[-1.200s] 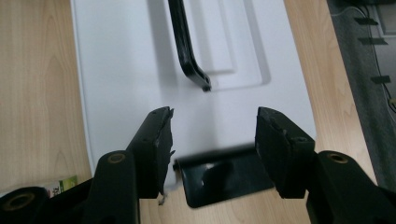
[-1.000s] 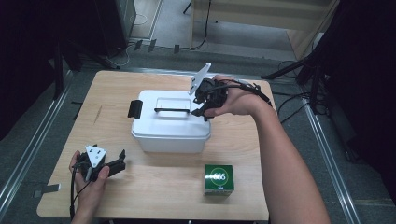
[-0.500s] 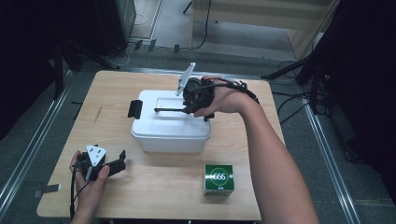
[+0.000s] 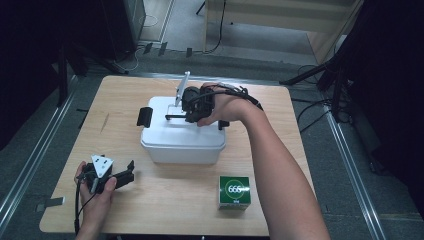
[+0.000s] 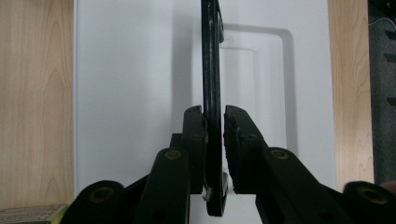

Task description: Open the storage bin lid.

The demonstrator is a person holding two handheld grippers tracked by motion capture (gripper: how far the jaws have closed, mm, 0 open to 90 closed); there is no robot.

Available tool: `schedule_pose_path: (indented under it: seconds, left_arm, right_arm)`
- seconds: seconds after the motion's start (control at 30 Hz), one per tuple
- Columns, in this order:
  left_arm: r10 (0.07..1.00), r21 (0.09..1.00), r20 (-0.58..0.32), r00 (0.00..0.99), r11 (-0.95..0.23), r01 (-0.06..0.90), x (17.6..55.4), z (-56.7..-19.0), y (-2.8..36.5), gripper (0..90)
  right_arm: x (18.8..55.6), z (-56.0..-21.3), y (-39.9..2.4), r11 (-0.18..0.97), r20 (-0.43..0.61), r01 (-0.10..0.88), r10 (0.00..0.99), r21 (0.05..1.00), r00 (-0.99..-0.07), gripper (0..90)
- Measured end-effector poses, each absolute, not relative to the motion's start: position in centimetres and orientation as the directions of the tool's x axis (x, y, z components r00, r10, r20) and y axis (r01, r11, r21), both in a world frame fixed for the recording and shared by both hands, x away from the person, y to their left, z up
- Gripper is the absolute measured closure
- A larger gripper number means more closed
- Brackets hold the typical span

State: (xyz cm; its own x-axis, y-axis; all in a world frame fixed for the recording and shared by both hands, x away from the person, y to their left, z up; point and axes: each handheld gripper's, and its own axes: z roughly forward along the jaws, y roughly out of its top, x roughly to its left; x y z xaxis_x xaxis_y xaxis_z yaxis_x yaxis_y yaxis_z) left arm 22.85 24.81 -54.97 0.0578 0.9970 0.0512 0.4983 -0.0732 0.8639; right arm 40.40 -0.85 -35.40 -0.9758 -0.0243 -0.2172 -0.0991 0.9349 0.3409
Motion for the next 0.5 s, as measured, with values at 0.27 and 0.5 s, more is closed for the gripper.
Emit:
schedule_pose_path:
  seconds: [0.27, 0.5]
  left_arm:
    - [0.997, 0.864, 0.043, 0.056, -0.065, 0.500, 22.9, -55.0, 24.8, 5.9]
    - [0.998, 0.863, 0.043, 0.056, -0.065, 0.501, 22.9, -55.0, 25.0, 5.9]
  right_arm:
    - [40.7, -35.1, -0.6, 0.930, -0.247, -0.116, -0.029, 0.348, -0.969, 85.6]
    - [40.8, -33.5, -1.1, 0.911, -0.278, -0.132, -0.020, 0.390, -0.960, 85.8]
